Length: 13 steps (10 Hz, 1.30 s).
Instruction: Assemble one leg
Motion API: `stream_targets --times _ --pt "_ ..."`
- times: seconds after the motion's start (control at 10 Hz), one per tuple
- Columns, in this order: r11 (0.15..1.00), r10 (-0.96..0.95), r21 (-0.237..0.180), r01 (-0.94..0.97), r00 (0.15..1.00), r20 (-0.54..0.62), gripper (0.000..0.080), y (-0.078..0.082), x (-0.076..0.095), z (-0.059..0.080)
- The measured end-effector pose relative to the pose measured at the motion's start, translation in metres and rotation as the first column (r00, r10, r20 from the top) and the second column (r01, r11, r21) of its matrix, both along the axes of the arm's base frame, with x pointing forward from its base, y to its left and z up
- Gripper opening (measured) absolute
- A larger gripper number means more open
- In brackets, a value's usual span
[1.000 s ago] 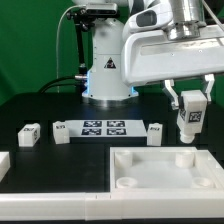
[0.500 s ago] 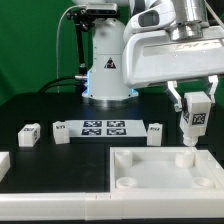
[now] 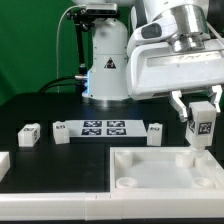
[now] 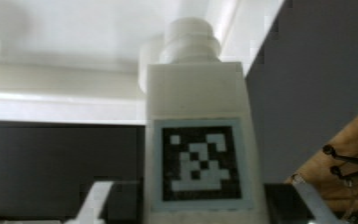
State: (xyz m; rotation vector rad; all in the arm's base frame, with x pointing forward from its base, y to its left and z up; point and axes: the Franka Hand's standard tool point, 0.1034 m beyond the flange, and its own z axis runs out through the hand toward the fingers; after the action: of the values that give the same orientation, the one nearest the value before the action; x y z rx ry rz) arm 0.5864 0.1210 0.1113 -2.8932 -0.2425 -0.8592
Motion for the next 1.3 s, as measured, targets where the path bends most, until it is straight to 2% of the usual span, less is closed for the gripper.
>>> stream_targets --times 0.3,0.6,1.2,1.3 --pt "1.000 0.005 0.000 -0.005 1.000 0.002 0.0293 0.001 0.010 -0.007" --pt "1.000 0.005 0.003 -0.005 1.000 0.020 0.0293 0.002 0.022 -0.003" --pt "1.000 0.003 0.000 -0.003 1.000 0.020 0.0293 -0.002 0.027 -0.007" --pt "1.000 0.002 0.001 -0.002 1.000 0.020 0.0293 -0.003 0.034 -0.008"
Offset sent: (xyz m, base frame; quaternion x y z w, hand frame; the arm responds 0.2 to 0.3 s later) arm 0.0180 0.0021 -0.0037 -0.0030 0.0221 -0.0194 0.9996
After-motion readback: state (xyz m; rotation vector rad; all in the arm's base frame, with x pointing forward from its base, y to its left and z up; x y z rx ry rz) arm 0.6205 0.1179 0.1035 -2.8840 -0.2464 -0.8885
